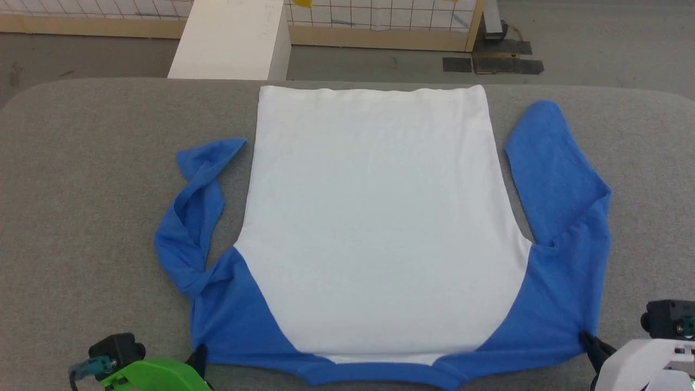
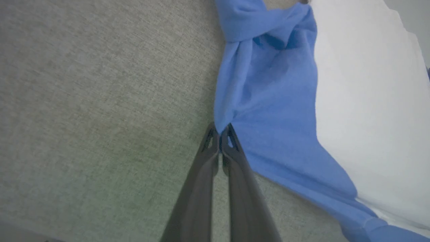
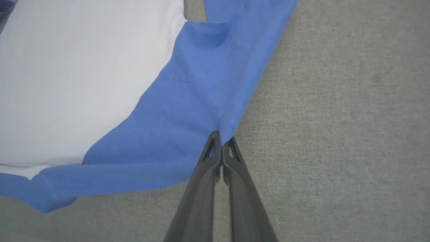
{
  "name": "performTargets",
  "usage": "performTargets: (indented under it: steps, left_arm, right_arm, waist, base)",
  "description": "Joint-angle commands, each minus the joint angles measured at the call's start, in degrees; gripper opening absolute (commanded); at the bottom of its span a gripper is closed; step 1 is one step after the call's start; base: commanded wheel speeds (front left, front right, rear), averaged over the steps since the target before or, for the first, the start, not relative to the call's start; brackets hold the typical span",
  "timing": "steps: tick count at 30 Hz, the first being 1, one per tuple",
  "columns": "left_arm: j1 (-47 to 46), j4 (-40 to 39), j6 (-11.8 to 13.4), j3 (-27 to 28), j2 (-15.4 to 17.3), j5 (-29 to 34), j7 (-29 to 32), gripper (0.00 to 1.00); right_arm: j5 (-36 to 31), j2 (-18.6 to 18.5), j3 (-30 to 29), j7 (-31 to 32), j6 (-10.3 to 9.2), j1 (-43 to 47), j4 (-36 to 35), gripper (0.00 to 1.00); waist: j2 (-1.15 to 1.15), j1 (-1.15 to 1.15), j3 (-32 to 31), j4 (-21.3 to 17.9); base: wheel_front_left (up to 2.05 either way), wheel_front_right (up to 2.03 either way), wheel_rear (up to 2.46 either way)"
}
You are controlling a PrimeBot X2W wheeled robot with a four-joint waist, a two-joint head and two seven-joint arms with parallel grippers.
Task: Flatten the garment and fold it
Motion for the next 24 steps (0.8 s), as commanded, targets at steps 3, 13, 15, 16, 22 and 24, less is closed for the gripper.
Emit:
performTargets:
  steps: [3,13,15,16,22,24]
  left_arm:
    - [1.08,0.98,0.19,-0.37,0.45,1.29,-0.57,0.0]
    - [-1.33,7.37,-2.51,-3.98,-1.9,2.78,-3.93,1.0]
    - [-1.35,7.28,-2.42,-3.96,-1.95,3.02,-4.53,1.0]
    - [-1.29,7.0,-2.22,-3.9,-1.79,3.3,-4.82,1.0]
    - [-1.36,2.79,-1.14,-2.36,-0.24,5.01,-7.39,1.0]
    - [-1.98,0.77,-0.66,-1.7,0.3,6.06,-8.92,1.0]
  right_arm:
    - [0.63,-0.36,-0.77,-0.49,-0.14,1.89,2.56,0.0]
    - [1.51,-0.35,2.38,-7.21,-0.14,1.75,10.98,1.0]
    - [1.24,-0.35,2.08,-9.7,-0.14,1.7,11.18,1.0]
    - [0.9,-0.35,1.64,-11.19,-0.14,1.54,11.17,1.0]
    - [-1.19,-0.35,-1.5,-20.87,-0.14,-0.45,9.5,1.0]
    - [-1.77,-0.35,-2.17,-24.83,-0.14,-1.2,9.18,1.0]
  waist:
    - [0.0,0.01,-0.1,0.2]
    - [0.0,0.01,-0.46,0.38]
    - [0.0,0.01,-0.43,0.42]
    - [0.0,0.01,-0.39,0.46]
    - [0.0,0.01,0.15,0.92]
    - [0.0,0.01,0.5,1.08]
  base:
    - [0.0,0.0,0.0]
    - [0.0,0.0,0.0]
    - [0.0,0.0,0.0]
    - [0.0,0.0,0.0]
    - [0.0,0.0,0.0]
    - [0.0,0.0,0.0]
